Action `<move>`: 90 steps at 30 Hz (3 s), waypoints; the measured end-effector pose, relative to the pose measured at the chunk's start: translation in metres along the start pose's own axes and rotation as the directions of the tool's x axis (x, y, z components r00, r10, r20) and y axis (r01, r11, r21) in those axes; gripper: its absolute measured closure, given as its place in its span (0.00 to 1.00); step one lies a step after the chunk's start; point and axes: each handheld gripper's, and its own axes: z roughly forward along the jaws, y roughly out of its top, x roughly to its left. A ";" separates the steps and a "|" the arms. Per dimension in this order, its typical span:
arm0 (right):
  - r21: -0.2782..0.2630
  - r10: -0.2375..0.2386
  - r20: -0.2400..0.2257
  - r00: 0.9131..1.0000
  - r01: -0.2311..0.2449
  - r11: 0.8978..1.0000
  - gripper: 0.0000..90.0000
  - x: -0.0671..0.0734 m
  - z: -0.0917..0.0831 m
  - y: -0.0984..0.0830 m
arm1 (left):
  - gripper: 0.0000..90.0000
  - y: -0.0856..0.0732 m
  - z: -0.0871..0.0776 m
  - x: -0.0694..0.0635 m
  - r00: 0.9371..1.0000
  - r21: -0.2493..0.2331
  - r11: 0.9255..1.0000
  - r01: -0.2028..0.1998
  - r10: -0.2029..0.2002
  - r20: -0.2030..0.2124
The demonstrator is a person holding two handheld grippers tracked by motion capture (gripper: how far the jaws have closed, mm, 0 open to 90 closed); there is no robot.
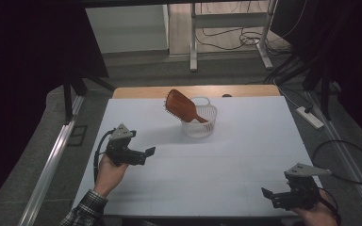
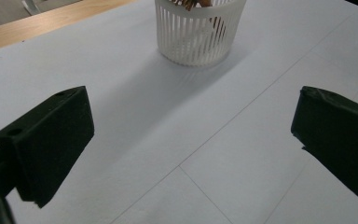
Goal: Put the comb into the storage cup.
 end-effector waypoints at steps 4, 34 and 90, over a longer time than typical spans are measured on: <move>0.000 -0.002 0.000 1.000 0.002 1.000 0.00 0.000 0.000 0.000 | 0.00 -0.002 -0.003 -0.001 1.000 -0.002 1.000 0.001 -0.001 -0.001; 0.007 -0.008 0.008 1.000 0.008 1.000 0.00 0.001 0.001 0.000 | 0.00 -0.020 -0.026 -0.007 0.999 -0.010 0.999 0.033 -0.033 -0.005; 0.018 -0.014 0.017 1.000 0.014 1.000 0.00 0.002 0.002 0.001 | 0.00 -0.078 -0.075 -0.011 0.991 0.015 0.993 0.118 -0.117 -0.065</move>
